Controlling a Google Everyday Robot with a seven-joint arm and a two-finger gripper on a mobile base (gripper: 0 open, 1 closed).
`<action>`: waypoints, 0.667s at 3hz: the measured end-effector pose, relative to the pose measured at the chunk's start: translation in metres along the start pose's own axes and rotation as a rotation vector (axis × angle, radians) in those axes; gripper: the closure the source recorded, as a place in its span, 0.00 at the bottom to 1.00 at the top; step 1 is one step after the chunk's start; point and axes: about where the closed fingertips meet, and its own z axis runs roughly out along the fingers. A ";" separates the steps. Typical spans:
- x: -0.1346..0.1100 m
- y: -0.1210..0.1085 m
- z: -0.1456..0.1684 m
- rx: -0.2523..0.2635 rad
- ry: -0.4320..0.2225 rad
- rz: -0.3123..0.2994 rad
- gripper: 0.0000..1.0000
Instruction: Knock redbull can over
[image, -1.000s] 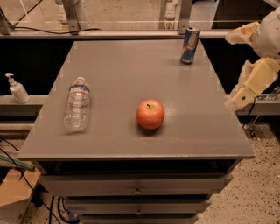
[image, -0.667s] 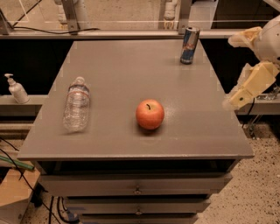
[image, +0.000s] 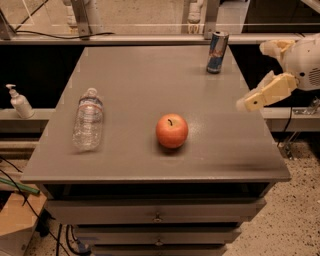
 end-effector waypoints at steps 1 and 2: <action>0.006 -0.030 0.015 0.089 -0.085 0.051 0.00; 0.013 -0.066 0.034 0.157 -0.132 0.097 0.00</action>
Offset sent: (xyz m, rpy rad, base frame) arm 0.1172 -0.0270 -0.0272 0.2007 -0.1022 -0.2346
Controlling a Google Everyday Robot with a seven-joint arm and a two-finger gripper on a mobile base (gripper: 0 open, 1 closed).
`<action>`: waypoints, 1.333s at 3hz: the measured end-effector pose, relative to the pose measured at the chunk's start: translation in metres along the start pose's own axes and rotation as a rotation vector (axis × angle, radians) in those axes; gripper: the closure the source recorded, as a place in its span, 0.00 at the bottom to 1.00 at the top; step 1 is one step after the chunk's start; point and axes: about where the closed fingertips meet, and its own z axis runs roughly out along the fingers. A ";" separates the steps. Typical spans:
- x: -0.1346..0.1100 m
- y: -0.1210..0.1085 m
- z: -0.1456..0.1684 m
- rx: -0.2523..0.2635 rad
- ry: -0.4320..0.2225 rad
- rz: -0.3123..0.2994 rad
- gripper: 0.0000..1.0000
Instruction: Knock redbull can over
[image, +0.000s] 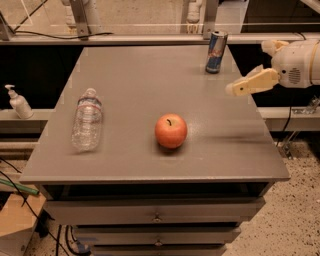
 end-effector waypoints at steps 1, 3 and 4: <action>0.000 0.000 0.000 -0.001 0.000 0.000 0.00; -0.006 -0.021 0.047 0.004 -0.061 0.023 0.00; -0.006 -0.040 0.075 0.030 -0.111 0.058 0.00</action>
Offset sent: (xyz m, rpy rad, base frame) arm 0.0415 0.0179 -0.0073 0.0795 -0.0327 0.0017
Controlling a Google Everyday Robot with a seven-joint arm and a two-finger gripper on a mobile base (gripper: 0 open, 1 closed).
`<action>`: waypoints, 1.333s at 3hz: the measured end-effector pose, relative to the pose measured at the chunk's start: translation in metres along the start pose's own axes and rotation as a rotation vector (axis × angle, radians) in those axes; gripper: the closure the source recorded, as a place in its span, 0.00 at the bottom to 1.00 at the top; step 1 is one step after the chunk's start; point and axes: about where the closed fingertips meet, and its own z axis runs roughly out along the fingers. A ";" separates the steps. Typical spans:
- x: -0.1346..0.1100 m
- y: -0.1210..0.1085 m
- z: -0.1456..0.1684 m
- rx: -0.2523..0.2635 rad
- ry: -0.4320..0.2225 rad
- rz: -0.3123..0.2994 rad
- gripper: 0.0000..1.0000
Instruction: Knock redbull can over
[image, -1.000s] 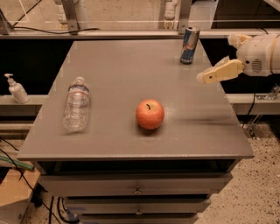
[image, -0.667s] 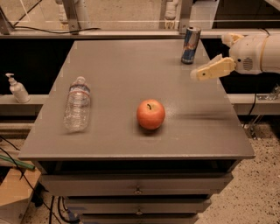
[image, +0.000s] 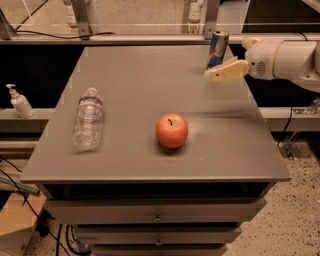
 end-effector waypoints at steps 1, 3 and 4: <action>0.005 -0.023 0.019 0.043 -0.078 0.057 0.00; 0.011 -0.059 0.055 0.123 -0.149 0.042 0.00; 0.013 -0.074 0.070 0.195 -0.148 0.025 0.00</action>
Offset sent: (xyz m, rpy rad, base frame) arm 0.0887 -0.0131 -0.0177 0.1750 -0.1244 -0.1204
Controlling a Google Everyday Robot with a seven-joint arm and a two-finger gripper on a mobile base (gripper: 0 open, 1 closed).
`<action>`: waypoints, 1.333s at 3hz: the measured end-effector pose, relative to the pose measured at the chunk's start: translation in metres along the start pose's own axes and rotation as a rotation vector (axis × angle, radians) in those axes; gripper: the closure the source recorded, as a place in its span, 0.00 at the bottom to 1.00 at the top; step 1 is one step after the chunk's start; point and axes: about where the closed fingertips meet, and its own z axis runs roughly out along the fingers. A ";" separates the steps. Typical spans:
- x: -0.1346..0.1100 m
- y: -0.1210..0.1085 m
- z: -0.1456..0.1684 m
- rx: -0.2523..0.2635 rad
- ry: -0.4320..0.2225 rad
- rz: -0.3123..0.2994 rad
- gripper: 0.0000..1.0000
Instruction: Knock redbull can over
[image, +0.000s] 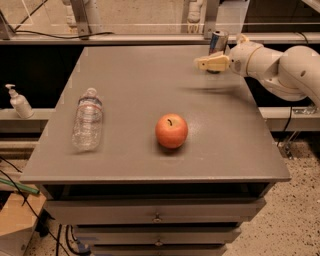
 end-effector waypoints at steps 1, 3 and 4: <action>0.002 -0.010 0.017 0.048 0.011 0.000 0.00; 0.009 -0.016 0.030 0.058 0.059 0.036 0.40; 0.002 -0.008 0.025 0.039 0.089 0.019 0.64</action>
Offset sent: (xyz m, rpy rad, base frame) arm 0.0411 -0.0016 -0.0105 0.0180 0.0649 -0.0729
